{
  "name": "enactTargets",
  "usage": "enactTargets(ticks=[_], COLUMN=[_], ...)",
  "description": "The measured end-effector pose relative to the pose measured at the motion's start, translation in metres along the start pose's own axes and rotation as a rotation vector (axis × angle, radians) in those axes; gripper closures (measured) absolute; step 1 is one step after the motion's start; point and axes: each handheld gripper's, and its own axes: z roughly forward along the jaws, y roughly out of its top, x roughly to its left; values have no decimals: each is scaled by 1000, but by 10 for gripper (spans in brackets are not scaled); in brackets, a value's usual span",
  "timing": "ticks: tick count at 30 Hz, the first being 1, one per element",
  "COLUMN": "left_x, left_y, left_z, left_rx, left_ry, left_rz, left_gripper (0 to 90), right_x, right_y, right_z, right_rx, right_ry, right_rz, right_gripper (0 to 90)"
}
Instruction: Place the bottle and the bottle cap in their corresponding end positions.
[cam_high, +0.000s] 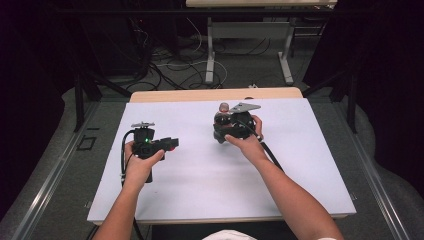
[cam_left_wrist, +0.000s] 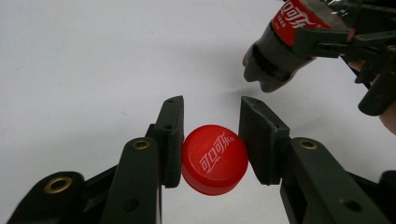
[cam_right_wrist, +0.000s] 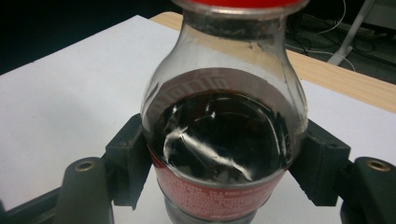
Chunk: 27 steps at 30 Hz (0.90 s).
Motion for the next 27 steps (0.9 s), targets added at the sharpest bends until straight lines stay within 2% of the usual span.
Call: enactTargets(ticks=[3,4,8,9,17,20,27], left_x=[0,0,1,1,3,2,1], left_y=[-2,-2,-3,-4,-5,-6,-6], left_z=[2,1,2,4,4,5,5], left_rx=[-10,6,13,2,18,14,26], left_ry=[-2,-5,-4,-4,4,1,3], left_rz=[-9,-6,1,-5,-1,-8,1], left_gripper=[618,618,618,618,618,618,618], right_x=[1,1,2,2,5,5,5], right_y=[-4,-5,-10,-11,-18,-23,-29], right_z=[10,12,20,22,31,33,32], right_rx=[4,4,5,4,17,20,1], right_ry=[-18,-25,-49,-50,-59,-51,-49], right_rz=[-17,-10,-8,-7,-28,-14,-22], right_gripper=[296,295,295,296,295,294,290])
